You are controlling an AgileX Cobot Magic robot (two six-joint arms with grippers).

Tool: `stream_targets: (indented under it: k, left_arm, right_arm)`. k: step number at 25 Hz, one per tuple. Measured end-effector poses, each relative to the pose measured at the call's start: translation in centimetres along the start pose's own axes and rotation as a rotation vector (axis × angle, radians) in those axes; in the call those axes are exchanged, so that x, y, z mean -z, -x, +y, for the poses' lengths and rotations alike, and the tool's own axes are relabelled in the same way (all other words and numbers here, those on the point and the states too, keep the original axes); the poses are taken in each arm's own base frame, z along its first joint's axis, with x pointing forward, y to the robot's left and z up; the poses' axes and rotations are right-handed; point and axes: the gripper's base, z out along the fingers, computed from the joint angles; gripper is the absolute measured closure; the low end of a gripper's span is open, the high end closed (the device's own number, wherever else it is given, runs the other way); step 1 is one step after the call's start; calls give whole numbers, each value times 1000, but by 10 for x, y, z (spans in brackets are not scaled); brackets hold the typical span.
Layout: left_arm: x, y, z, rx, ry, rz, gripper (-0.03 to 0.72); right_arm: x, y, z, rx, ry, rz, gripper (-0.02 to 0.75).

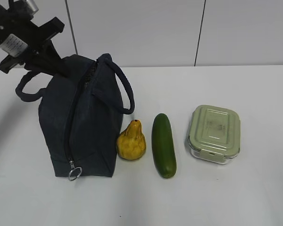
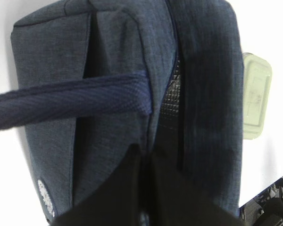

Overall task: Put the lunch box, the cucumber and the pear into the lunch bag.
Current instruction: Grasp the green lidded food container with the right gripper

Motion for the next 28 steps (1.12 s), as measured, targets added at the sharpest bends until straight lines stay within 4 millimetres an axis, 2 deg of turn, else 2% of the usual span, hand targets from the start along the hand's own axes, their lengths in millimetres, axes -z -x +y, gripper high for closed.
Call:
stream_targets:
  k: [7,11,15,21,25,28]
  left_arm:
    - [0,0,0,0,0,0,678]
    - [0,0,0,0,0,0,678]
    - [0,0,0,0,0,0,678]
    - [0,0,0,0,0,0,679]
    - [0,0,0,0,0,0,679]
    - [0,0,0,0,0,0,679]
  right_arm:
    - [-68,33,-7,-107,10,200,372]
    - [-106,40,-12,-151,12,265,372]
    - [-143,39,-15,-183,36,348,372]
    - [-183,49,-17,-195,136,400,372]
    - [-203,60,-38,-284,174,373,372]
    - [-216,60,-57,-368,217,379,372]
